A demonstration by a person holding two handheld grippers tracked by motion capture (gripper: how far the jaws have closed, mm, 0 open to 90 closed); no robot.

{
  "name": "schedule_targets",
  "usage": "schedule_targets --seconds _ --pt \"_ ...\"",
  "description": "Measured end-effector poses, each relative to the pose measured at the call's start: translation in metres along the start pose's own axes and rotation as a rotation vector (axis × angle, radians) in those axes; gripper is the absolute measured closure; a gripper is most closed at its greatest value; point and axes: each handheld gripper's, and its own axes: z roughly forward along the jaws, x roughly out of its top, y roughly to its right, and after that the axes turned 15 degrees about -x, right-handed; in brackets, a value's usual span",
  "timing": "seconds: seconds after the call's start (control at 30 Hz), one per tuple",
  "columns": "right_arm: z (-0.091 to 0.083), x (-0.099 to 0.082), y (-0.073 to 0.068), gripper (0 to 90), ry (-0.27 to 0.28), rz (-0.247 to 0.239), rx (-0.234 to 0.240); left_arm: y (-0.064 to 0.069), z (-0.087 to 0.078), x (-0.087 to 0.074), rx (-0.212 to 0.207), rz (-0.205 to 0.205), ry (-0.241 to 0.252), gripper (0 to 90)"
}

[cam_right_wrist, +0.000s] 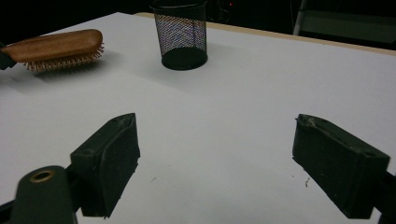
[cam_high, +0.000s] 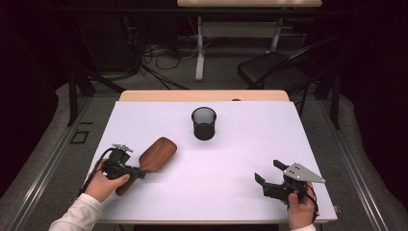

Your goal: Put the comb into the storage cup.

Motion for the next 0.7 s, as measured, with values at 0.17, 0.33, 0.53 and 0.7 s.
schedule_targets --seconds 0.17,0.33,0.53,0.7 --pt "0.0 0.0 0.0 14.0 -0.003 -0.003 -0.001 0.001 -0.004 -0.002 -0.004 0.0 0.045 73.2" --pt "0.0 0.0 0.0 14.0 -0.004 -0.003 -0.001 0.003 -0.008 -0.001 -0.019 0.005 0.081 73.3" --pt "0.001 0.0 0.0 14.0 -0.004 0.0 0.001 0.007 -0.012 0.005 -0.04 0.026 0.117 73.3" --pt "0.001 0.0 0.0 14.0 -0.004 0.001 0.001 0.011 -0.014 0.011 -0.062 0.039 0.157 73.3"
